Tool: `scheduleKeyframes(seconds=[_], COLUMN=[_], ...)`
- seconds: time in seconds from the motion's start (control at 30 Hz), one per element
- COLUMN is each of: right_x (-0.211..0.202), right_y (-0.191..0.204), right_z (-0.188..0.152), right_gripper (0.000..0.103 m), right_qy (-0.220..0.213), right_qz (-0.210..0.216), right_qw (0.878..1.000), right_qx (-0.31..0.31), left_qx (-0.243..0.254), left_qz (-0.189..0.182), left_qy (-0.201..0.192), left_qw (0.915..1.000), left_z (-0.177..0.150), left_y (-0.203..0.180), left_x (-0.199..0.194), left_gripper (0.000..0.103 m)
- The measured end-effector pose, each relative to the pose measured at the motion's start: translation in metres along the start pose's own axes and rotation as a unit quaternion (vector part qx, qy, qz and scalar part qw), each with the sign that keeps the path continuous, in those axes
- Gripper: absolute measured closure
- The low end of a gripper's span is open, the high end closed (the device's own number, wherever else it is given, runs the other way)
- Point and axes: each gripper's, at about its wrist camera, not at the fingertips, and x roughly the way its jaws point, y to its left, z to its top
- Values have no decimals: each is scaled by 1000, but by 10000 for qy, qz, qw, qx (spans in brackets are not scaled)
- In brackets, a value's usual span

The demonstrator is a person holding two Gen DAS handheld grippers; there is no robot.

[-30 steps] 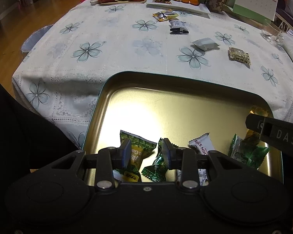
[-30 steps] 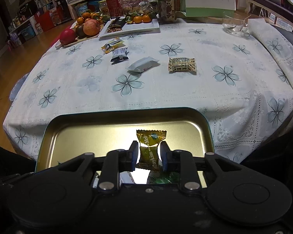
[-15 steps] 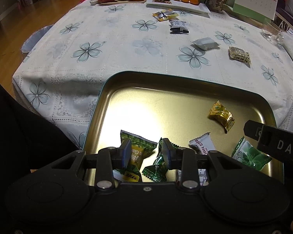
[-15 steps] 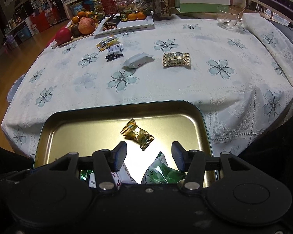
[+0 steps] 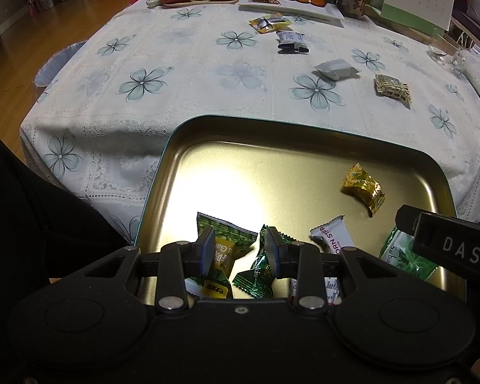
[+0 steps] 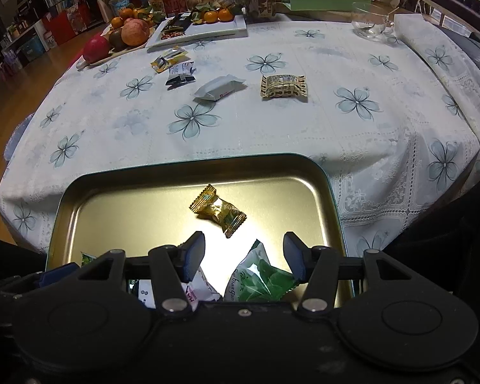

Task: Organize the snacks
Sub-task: 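Open the left tool to drop the packet while the right tool drops the gold candy, then withdraw both open tools from the tray toward the white bar and brown packet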

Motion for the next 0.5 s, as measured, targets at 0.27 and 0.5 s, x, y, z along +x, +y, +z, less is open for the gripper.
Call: scheduleKeyframes(seconds=[0.27,0.5], right_x=[0,2], right_y=[5,5], right_z=[-2,-2], right_gripper=[45,42], right_qy=[-23,27], right_qz=[-142,-245], right_qw=[9998,9995], right_qx=[-157,-212], left_qx=[-11,6], left_qz=[17,37], left_qy=[14,24], left_qw=[10000,10000], left_z=[0,0], left_y=[0,0], left_x=[1,1], left_gripper=[61,61])
